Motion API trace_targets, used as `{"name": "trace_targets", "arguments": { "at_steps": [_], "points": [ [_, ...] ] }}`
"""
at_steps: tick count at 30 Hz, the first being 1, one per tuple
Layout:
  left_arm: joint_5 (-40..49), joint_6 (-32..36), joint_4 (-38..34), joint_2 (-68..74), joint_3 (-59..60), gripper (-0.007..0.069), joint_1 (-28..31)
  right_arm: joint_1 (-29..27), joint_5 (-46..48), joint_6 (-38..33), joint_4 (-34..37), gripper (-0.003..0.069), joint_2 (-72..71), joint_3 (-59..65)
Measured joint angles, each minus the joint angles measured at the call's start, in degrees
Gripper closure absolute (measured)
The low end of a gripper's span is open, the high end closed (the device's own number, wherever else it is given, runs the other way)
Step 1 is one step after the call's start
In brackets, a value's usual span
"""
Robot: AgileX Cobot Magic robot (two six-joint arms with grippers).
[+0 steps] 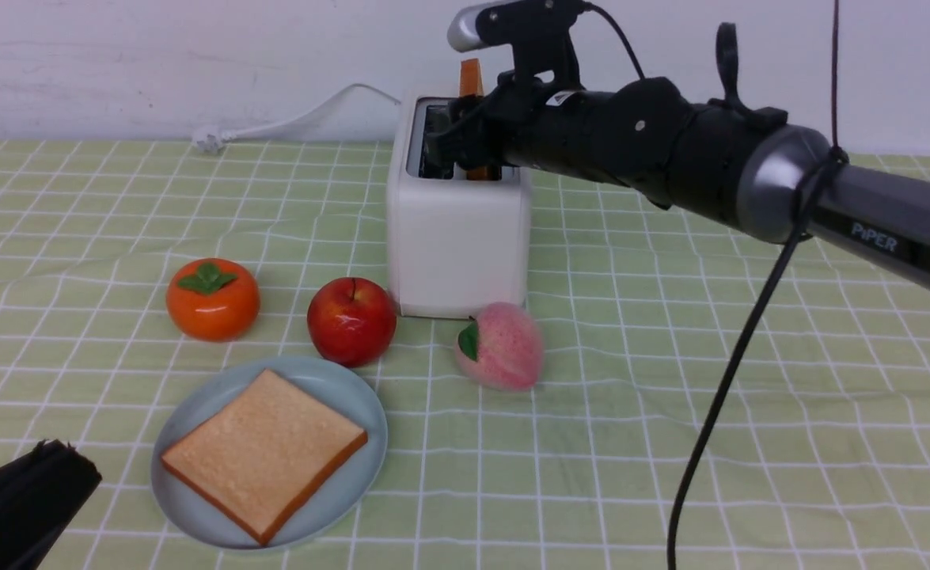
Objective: Take toasted bread from bread machine on green coffee tablecloth place on plate.
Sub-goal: 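Grasp the toast slice in the toaster and pull it up out of the slot with the right gripper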
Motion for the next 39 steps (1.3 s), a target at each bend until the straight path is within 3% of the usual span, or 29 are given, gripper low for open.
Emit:
{"name": "trace_targets", "arguments": {
  "at_steps": [8, 17, 39],
  "points": [
    [0.0, 0.0, 0.0, 0.0, 0.0, 0.0637, 0.0, 0.0, -3.9, -2.8, 0.0, 0.0301, 1.2, 0.0],
    [0.0, 0.0, 0.0, 0.0, 0.0, 0.0634, 0.0, 0.0, -5.0, -8.0, 0.7, 0.0511, 1.3, 0.0],
    [-0.1, 0.2, 0.0, 0.0, 0.0, 0.0631, 0.0, -0.1, -4.5, -8.5, 1.0, 0.0531, -2.9, 0.0]
  ]
}}
